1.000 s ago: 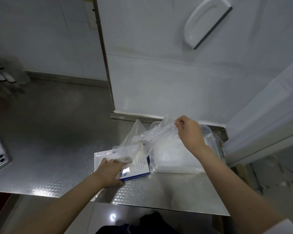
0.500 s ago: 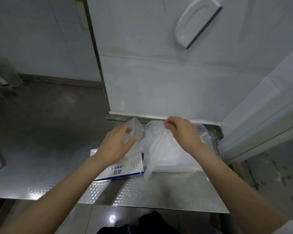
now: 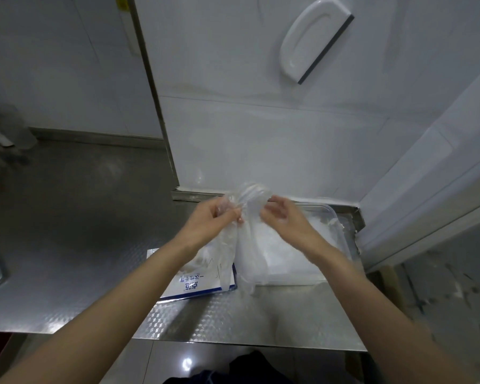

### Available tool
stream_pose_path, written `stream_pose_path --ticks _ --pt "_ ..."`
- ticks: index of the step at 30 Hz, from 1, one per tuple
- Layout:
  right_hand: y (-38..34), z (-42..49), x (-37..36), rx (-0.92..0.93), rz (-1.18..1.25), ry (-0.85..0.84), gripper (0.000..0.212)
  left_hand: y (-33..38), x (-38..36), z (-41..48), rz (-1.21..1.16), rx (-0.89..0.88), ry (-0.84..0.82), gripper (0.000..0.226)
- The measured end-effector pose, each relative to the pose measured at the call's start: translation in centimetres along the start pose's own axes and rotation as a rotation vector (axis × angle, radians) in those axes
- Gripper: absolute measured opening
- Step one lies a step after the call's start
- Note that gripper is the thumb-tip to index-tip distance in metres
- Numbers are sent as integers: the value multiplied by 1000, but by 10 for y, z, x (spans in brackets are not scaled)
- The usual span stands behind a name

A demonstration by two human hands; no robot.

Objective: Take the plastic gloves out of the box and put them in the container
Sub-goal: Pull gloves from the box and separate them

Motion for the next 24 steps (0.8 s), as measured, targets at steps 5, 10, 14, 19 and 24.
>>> stream_pose_path --ticks 5,10,14,19,24 --pt "4 -11 -29 16 232 -291 8 -1 -4 -1 -57 -27 -30 18" --pt "9 -2 0 6 304 -152 12 -29 9 -5 129 103 -85 31" --pt "11 0 12 15 241 -80 14 -40 26 -3 148 169 -18 12" --pt "7 1 18 60 92 -74 17 -39 12 8 2 262 -86 43" --pt "9 0 26 17 -210 -210 5 -11 -29 20 161 105 -266 5"
Point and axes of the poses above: each hand's wrist, its own z-axis towards the middle knuckle, its own x-axis out of the back of the hand, y = z × x, the point moved 9 cm from there along z, towards the middle knuckle, and after that the axes turned 9 degrees about -x, right-handed, at the moved point
